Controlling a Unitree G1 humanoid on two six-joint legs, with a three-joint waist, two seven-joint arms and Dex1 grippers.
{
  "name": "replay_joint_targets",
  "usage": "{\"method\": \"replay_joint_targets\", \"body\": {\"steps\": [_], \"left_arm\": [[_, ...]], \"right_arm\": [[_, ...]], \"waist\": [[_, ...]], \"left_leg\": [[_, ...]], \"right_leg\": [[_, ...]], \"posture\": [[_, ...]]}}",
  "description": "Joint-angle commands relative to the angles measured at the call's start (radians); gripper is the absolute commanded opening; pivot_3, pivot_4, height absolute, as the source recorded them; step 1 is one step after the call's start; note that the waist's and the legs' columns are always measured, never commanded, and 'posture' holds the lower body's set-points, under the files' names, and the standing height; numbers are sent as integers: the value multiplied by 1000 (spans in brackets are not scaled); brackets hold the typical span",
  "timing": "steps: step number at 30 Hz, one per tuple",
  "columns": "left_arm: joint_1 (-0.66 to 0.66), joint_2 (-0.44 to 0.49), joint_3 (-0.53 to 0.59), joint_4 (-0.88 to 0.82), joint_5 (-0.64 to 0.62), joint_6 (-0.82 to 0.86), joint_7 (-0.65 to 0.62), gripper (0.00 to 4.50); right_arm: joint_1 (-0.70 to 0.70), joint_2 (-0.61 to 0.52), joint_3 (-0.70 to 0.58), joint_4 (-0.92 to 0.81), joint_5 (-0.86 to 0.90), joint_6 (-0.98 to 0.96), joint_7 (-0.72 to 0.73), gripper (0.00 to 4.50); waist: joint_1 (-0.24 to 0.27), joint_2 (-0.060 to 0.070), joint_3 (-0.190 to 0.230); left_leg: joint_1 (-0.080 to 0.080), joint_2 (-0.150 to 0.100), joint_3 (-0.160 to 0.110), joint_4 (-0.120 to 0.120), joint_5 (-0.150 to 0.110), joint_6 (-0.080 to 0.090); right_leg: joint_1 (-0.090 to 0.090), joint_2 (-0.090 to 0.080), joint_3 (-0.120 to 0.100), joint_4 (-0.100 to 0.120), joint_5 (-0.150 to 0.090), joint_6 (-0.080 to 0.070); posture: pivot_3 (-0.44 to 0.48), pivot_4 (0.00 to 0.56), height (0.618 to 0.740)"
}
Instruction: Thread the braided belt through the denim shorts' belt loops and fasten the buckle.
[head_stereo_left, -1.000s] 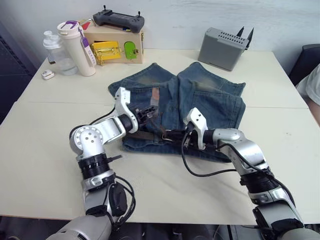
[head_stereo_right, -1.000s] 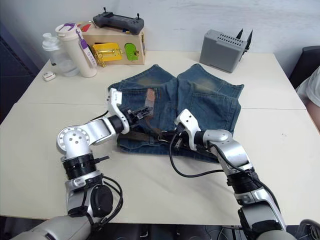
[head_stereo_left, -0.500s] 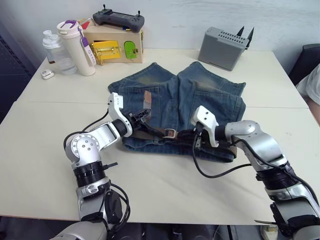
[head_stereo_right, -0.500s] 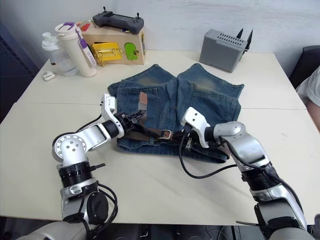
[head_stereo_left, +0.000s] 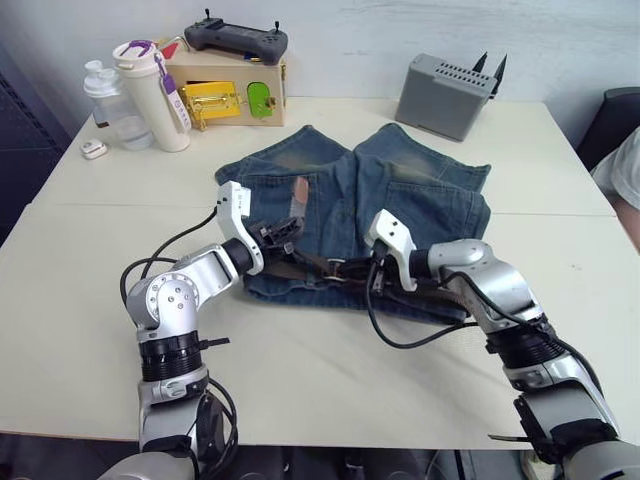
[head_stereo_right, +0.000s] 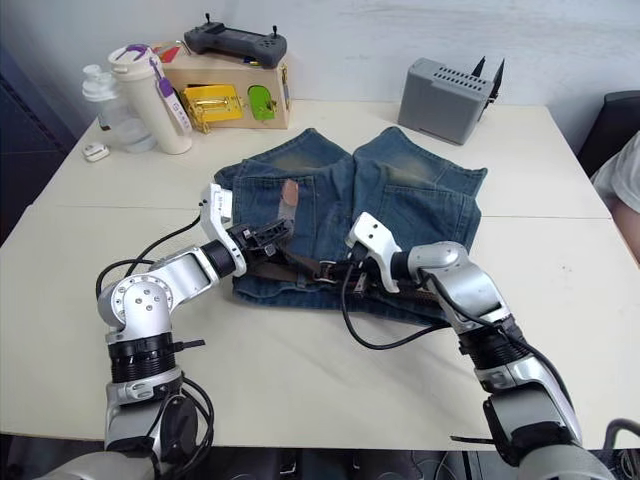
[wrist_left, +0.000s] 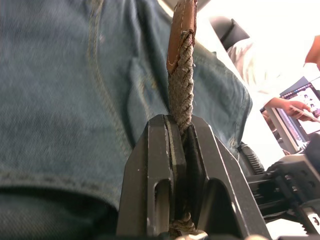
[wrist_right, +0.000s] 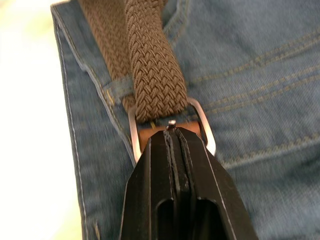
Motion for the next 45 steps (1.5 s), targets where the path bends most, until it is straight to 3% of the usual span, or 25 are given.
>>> {"method": "replay_joint_targets", "body": {"steps": [1, 5, 9, 15, 24, 32, 40, 45], "left_arm": [[19, 49, -14, -26, -3, -38, -46, 0], [29, 108, -36, 3, 18, -81, -95, 0], [-26, 98, 6, 42, -3, -81, -46, 0], [6, 79, -39, 32, 13, -98, -45, 0], [47, 71, -46, 62, 34, -156, -34, 0], [59, 90, -65, 67, 55, -185, -57, 0], [44, 104, -97, 102, 75, -234, -105, 0], [-4, 103, -120, 140, 93, -268, -134, 0]], "right_arm": [[-20, 17, -5, 17, -5, -35, 15, 71], [-27, 28, 2, 49, -10, -55, 33, 71], [-27, 45, -3, 106, -6, -72, 55, 71], [-45, 85, -35, 199, -7, -149, 68, 71], [-41, 147, -35, 210, -6, -147, 72, 71], [-45, 138, -35, 224, -22, -122, 74, 71], [-67, 148, -10, 302, -32, -23, 80, 71], [-86, 125, 82, 344, -92, -3, 130, 71]], "waist": [[0, 0, 0], [1, 0, 0], [2, 0, 0], [-3, 0, 0], [1, 0, 0], [0, 0, 0], [1, 0, 0], [1, 0, 0]], "left_leg": [[0, 0, 0, 0, 0, 0], [0, 0, 0, 0, 0, 0], [0, 0, 0, 0, 0, 0], [0, 0, 0, 0, 0, 1], [0, 0, 0, 0, 0, 1], [0, 0, 0, 0, 0, 1], [0, 0, 0, 0, 0, 1], [1, 0, 0, 0, -1, 1]], "right_leg": [[0, 0, 0, 0, 0, 0], [0, 0, 0, 0, 0, 0], [0, 0, 0, 0, 0, 0], [0, 0, 0, 0, 0, 0], [0, 0, 0, -1, 0, 0], [0, 0, 0, 0, 0, 0], [0, 0, 0, 0, 0, 0], [1, -1, -1, -1, 0, 0]], "posture": [[0, 150, 736], [0, 150, 736], [0, 150, 736], [0, 150, 736], [0, 150, 736], [0, 150, 736], [0, 150, 736], [0, 150, 736]]}}
